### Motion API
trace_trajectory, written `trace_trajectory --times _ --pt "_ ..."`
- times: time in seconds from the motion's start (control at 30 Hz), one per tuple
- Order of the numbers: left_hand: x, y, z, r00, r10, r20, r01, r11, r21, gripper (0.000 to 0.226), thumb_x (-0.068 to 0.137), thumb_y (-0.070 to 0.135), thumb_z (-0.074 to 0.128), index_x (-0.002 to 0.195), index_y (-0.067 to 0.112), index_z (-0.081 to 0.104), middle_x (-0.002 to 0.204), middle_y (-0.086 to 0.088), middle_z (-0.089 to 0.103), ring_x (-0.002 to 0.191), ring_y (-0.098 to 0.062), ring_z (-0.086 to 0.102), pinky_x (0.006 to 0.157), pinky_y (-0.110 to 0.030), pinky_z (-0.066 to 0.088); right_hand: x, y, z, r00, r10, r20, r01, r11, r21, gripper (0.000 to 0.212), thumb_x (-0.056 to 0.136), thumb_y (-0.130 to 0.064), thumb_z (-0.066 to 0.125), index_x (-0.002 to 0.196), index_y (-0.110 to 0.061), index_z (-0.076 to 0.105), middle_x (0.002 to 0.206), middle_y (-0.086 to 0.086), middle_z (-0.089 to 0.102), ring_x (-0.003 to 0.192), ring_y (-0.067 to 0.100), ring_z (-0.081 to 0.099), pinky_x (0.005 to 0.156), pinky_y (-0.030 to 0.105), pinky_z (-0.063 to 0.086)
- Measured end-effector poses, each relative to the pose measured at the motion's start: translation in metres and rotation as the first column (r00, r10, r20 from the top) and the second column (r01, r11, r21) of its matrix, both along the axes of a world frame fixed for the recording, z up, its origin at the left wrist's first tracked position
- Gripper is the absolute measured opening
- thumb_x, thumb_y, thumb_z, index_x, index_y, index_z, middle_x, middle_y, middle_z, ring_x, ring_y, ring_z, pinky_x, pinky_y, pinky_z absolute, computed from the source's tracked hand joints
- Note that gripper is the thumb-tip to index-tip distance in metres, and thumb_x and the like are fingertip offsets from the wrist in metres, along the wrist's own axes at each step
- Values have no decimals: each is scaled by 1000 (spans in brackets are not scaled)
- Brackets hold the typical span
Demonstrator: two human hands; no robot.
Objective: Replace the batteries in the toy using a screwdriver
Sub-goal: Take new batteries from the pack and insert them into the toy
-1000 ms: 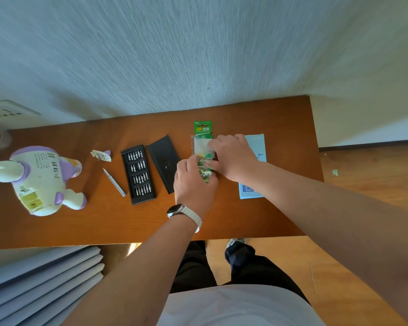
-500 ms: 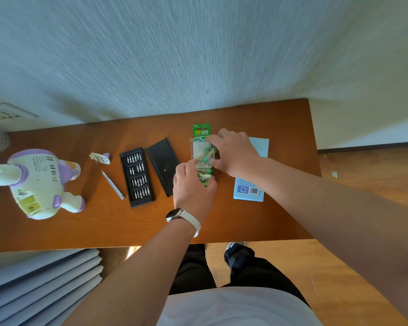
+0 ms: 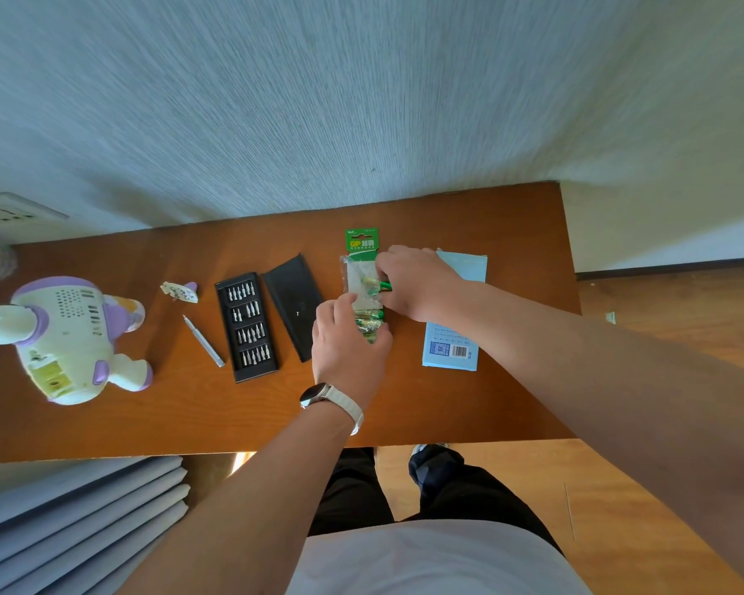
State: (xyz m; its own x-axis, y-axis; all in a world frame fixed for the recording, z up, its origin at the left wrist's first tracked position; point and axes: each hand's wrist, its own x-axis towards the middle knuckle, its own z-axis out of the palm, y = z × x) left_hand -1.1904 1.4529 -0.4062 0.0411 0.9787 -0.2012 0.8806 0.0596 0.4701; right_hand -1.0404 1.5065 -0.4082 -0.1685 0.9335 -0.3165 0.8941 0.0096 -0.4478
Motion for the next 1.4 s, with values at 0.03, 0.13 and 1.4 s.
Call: trace_trajectory --times 0.03,0.13,1.4 --pt "1 0 0 1000 7 -4 -7 1000 -3 58 84 36 73 135 20 50 130 -2 52 116 -22 53 83 -34 52 1 0 0 1000 14 9 -14 1000 -4 16 93 -36 57 87 -25 46 81 -6 43 77 17 46 79 33 32" --pt "2 2 -1 1000 22 -16 -22 1000 -5 59 84 38 73 136 22 49 131 -1 51 118 -21 52 81 -30 47 3 0 0 997 64 46 -64 998 6 14 96 -37 54 89 -24 51 85 -4 48 80 19 51 78 33 33" --pt "-22 -24 152 641 24 767 152 976 -158 18 97 23 64 112 30 72 95 -1 74 84 -11 67 74 -24 56 1 -99 151 847 -248 -470 300 953 38 35 86 -52 62 88 -18 70 82 0 65 79 20 56 69 37 49"
